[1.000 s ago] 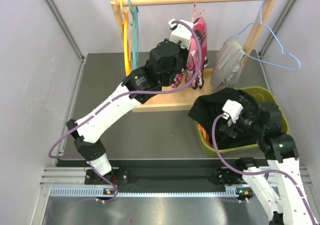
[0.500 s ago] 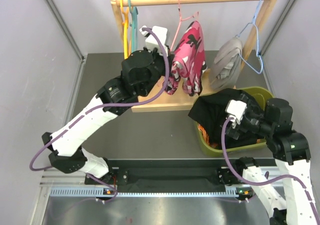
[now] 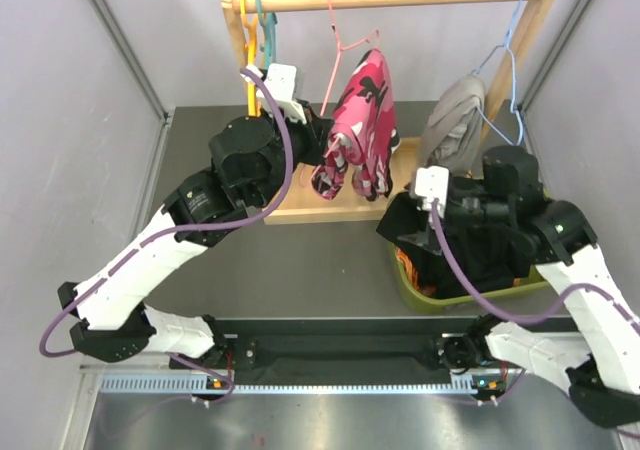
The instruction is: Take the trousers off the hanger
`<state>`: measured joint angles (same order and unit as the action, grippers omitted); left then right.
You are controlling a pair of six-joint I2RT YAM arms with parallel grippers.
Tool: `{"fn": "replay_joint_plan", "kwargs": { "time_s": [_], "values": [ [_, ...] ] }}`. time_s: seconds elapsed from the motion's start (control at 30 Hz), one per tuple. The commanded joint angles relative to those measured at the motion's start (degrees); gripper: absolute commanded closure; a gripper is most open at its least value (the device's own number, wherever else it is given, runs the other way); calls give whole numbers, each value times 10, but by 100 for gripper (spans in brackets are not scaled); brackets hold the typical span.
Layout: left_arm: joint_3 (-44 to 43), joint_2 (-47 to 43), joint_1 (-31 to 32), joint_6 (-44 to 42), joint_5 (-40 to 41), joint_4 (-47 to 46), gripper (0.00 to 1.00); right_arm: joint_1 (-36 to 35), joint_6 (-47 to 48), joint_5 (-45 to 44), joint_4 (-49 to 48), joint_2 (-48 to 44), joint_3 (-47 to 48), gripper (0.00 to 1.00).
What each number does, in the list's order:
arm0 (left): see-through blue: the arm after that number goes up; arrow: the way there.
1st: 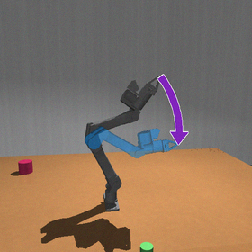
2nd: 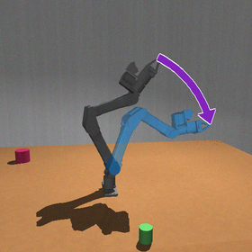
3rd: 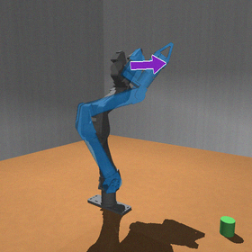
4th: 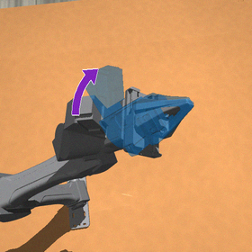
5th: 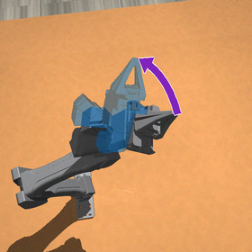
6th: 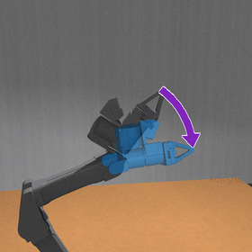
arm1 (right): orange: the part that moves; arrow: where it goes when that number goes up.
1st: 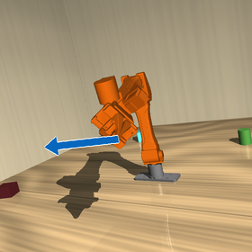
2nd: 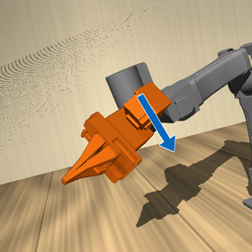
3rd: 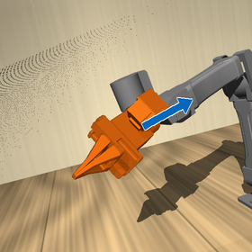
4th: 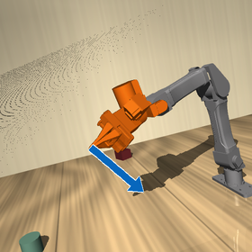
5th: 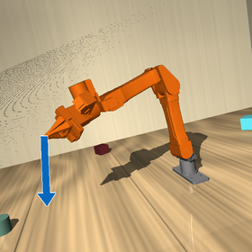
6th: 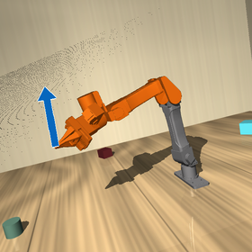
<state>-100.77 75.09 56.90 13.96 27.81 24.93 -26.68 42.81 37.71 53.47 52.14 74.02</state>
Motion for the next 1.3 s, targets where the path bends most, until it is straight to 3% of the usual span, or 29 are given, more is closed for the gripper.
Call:
{"fn": "replay_joint_plan", "kwargs": {
  "time_s": [0.0, 0.2, 0.43, 0.57, 0.8, 1.1, 1.13, 1.2, 1.27],
  "values": [
    [-10, -46, 0, 19, 1, -127, 100, -61, -26, -58, -49, 58, 70, 0],
    [-2, -60, 0, 39, 7, -121, 100, -175, -55, -227, -94, 140, 136, 0],
    [1, -67, 0, 56, 9, -110, 100, -237, -130, -471, -271, 205, 139, 0],
    [5, -69, 0, 63, 2, -107, 100, -237, -195, -529, -353, 222, 140, 0],
    [8, -82, 0, 65, -4, -95, 100, -225, -195, -536, -373, 249, 140, 1],
    [13, -96, 0, 68, -36, -67, 100, -122, -237, -381, -358, 274, 160, 49],
    [12, -100, 0, 67, -38, -59, 100, -114, -230, -328, -349, 277, 168, 73],
    [15, -105, 0, 63, -36, -48, 100, -113, -215, -319, -333, 281, 182, 100],
    [22, -109, -1, 57, -28, -37, 100, -111, -189, -293, -299, 278, 205, 100]
  ]
}}
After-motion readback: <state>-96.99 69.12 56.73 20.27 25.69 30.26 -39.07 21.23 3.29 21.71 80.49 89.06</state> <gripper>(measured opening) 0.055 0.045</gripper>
